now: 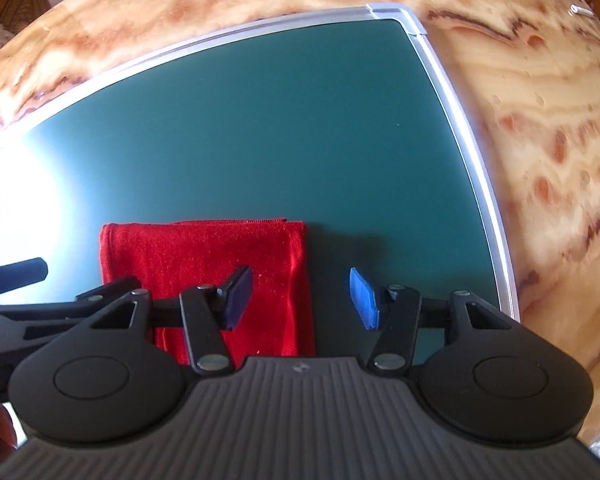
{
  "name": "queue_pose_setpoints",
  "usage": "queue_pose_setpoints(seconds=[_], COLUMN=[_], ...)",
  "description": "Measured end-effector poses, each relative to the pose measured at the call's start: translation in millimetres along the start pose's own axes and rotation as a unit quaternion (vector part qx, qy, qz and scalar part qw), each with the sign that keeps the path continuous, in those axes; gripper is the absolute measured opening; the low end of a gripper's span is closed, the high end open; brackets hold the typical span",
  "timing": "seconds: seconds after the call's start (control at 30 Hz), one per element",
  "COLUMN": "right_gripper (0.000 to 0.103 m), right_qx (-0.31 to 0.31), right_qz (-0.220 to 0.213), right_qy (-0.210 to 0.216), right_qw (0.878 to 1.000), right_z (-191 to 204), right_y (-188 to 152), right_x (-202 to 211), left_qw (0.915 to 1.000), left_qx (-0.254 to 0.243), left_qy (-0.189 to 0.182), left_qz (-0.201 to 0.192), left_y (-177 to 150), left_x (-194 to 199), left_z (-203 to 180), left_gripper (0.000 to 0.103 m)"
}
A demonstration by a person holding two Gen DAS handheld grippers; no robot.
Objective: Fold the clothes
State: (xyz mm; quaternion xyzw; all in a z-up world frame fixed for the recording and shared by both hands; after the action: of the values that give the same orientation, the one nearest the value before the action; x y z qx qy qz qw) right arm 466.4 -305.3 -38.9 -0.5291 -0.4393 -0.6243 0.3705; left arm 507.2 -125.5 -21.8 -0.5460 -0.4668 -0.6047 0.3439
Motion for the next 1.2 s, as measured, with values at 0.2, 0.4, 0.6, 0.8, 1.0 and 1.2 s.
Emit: queue_pose_setpoints(seconds=[0.2,0.4,0.6,0.8,1.0,1.2], right_gripper=[0.061,0.061,0.061,0.061,0.061,0.061], right_qx=[-0.015,-0.005,0.001,0.006,0.01,0.011], right_qz=[-0.004,-0.01,-0.009,-0.013,-0.021,-0.029], right_qy=[0.012,0.01,0.011,0.003,-0.003,-0.004], right_qw=[1.0,1.0,1.0,1.0,1.0,1.0], right_z=[-2.0,2.0,6.7,9.9,13.2,12.8], right_y=[-4.7,-9.4,-15.4,-23.2,-32.2,-43.7], right_x=[3.2,6.3,6.9,9.2,11.6,15.7], left_qw=[0.9999,0.9996,0.9992,0.9991,0.9985,0.9983], left_qx=[0.004,0.018,0.034,0.035,0.044,0.046], left_qy=[0.013,0.018,0.014,0.015,0.013,0.009], left_qz=[-0.007,-0.014,-0.016,-0.02,-0.029,-0.035], left_y=[-0.2,0.0,-3.0,-8.5,-17.2,-29.2], left_x=[5.2,7.2,10.1,16.0,19.2,24.0], left_z=[1.2,4.3,8.8,9.1,10.4,9.1], left_gripper=[0.097,0.098,0.098,0.098,0.098,0.098])
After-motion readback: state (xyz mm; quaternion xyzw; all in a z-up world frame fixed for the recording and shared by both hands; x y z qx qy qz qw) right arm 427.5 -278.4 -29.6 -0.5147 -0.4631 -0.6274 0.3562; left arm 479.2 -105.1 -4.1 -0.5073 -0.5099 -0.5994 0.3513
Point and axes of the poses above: each gripper's, at about its wrist camera, not at the fingertips, and x roughly against the way its jaws point, z to its left, y to its top, the point moved 7 cm from there along -x, roughly the way its jaws point, and after that the axes turned 3 degrees about -x, right-handed, at the moved point
